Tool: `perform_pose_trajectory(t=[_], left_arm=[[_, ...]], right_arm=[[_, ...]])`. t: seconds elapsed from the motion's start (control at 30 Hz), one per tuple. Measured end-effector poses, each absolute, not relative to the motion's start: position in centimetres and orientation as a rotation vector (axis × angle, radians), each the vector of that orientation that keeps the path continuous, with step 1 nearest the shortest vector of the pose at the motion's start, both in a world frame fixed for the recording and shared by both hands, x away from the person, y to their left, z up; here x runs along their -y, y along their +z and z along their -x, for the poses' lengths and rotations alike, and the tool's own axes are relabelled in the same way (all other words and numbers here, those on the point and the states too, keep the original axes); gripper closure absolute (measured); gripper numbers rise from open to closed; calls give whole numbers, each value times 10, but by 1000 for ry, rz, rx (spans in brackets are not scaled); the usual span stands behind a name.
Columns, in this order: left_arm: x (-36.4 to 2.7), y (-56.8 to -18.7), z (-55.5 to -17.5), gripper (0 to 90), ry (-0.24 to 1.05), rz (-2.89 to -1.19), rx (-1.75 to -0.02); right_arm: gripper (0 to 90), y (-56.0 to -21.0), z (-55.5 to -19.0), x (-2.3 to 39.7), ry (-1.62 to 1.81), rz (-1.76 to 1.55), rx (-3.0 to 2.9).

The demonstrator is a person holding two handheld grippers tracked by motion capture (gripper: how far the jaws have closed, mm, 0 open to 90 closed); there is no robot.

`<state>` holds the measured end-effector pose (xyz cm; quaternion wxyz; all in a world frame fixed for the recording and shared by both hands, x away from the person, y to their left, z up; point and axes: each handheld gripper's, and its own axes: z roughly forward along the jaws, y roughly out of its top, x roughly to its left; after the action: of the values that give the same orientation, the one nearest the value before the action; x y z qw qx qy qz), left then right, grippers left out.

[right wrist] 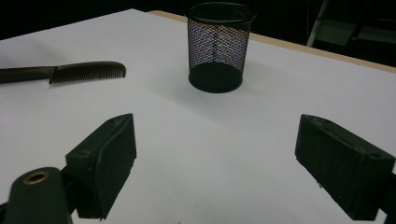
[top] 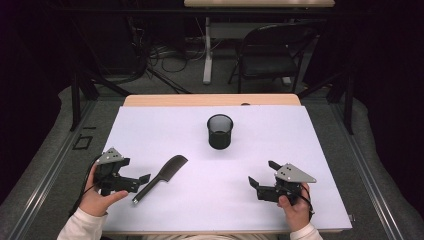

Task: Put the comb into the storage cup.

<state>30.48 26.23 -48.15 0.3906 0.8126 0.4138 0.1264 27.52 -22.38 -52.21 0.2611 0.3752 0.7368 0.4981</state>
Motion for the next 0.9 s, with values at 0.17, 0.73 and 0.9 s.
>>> perform_pose_trajectory(t=[0.17,0.73,0.9], left_arm=[[-262,-480,-304,6,352,-2121,-1074],[-262,-484,-299,7,300,-2169,-1145],[-262,-487,-297,21,291,-2169,-1164]], right_arm=[[124,-522,-275,224,1349,-1016,-1997],[127,-522,-275,223,1346,-1016,-2002],[127,-523,-275,223,1344,-1014,-2004]])
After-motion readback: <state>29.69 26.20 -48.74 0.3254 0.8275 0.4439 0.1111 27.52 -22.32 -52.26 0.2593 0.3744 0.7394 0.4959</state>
